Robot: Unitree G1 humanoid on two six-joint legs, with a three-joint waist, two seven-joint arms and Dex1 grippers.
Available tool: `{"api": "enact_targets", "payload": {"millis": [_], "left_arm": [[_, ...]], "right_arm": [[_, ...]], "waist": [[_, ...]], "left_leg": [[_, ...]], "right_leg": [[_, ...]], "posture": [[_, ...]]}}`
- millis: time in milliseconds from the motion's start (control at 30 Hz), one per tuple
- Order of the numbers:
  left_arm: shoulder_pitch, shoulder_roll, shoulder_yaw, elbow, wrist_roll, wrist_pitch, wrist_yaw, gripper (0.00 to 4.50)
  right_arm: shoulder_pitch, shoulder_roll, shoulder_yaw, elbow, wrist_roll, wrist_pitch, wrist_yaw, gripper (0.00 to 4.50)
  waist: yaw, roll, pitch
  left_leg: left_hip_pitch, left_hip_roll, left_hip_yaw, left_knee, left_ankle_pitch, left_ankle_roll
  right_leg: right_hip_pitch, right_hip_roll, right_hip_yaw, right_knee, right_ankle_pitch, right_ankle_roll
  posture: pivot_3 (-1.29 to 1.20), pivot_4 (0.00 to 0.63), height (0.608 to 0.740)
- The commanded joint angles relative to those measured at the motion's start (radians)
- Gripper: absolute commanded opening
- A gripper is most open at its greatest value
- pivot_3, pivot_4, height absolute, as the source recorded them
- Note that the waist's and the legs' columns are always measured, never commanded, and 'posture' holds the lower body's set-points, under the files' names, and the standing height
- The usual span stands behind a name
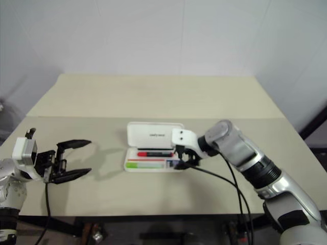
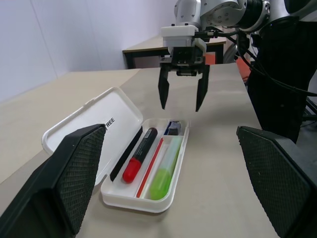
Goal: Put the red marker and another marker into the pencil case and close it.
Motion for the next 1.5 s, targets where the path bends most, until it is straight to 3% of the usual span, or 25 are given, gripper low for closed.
{"api": "enact_targets", "payload": {"millis": [33, 267, 667, 967, 1100, 1433, 1500], "left_arm": [[-0.013, 0.004, 0.015, 0.001, 0.001, -0.001, -0.071, 4.50], [-0.029, -0.009, 0.009, 0.010, 0.014, -0.008, -0.060, 4.50], [-0.109, -0.062, 0.023, 0.107, 0.111, -0.047, 0.100, 4.50], [-0.204, -0.106, 0.020, 0.168, 0.119, -0.015, 0.174, 4.50], [-0.235, -0.103, 0.014, 0.214, 0.148, -0.030, 0.189, 3.61], [-0.322, -0.086, 0.013, 0.375, 0.224, -0.105, 0.190, 0.21], [-0.374, -0.072, 0.002, 0.471, 0.284, -0.157, 0.238, 0.02]], "right_arm": [[-0.025, -0.005, -0.041, -0.024, -0.003, 0.001, 0.006, 4.47], [-0.021, 0.011, -0.086, -0.020, 0.026, 0.018, -0.015, 4.47], [0.069, 0.177, -0.336, 0.041, 0.118, -0.098, -0.214, 4.47], [0.110, 0.211, -0.361, 0.085, 0.119, -0.163, -0.261, 4.47], [0.112, 0.215, -0.369, 0.093, 0.126, -0.168, -0.277, 4.50], [0.106, 0.230, -0.408, 0.110, 0.141, -0.205, -0.297, 4.50], [0.105, 0.232, -0.424, 0.131, 0.149, -0.219, -0.301, 4.50]], "waist": [[0.000, 0.000, -0.001], [-0.001, 0.000, -0.001], [0.000, -0.006, -0.014], [-0.003, -0.006, -0.017], [-0.014, -0.006, -0.017], [-0.024, -0.006, -0.018], [-0.024, -0.006, -0.018]], "left_leg": [[0.000, 0.001, 0.000, 0.002, 0.000, 0.000], [0.001, 0.002, 0.000, 0.006, 0.001, -0.001], [0.002, 0.002, 0.000, 0.006, 0.001, -0.002], [0.003, 0.002, 0.000, 0.006, 0.001, -0.002], [0.004, 0.002, 0.000, 0.006, 0.001, -0.002], [0.007, 0.002, 0.000, 0.006, 0.001, -0.002], [0.007, 0.002, 0.000, 0.006, 0.001, -0.002]], "right_leg": [[0.000, 0.000, 0.000, 0.001, 0.000, -0.001], [0.000, 0.001, 0.000, 0.008, 0.001, -0.003], [0.000, 0.002, 0.001, 0.012, 0.001, -0.003], [0.002, 0.002, 0.001, 0.012, 0.001, -0.003], [0.002, 0.002, 0.001, 0.013, 0.001, -0.003], [0.006, 0.002, 0.001, 0.012, 0.002, -0.003], [0.006, 0.002, 0.001, 0.012, 0.002, -0.003]], "posture": [[0.00, 0.000, 0.740], [0.00, 0.000, 0.740], [0.00, 0.000, 0.740], [0.00, 0.000, 0.740], [0.00, 0.000, 0.740], [0.00, 0.000, 0.740], [0.00, 0.000, 0.740]]}}
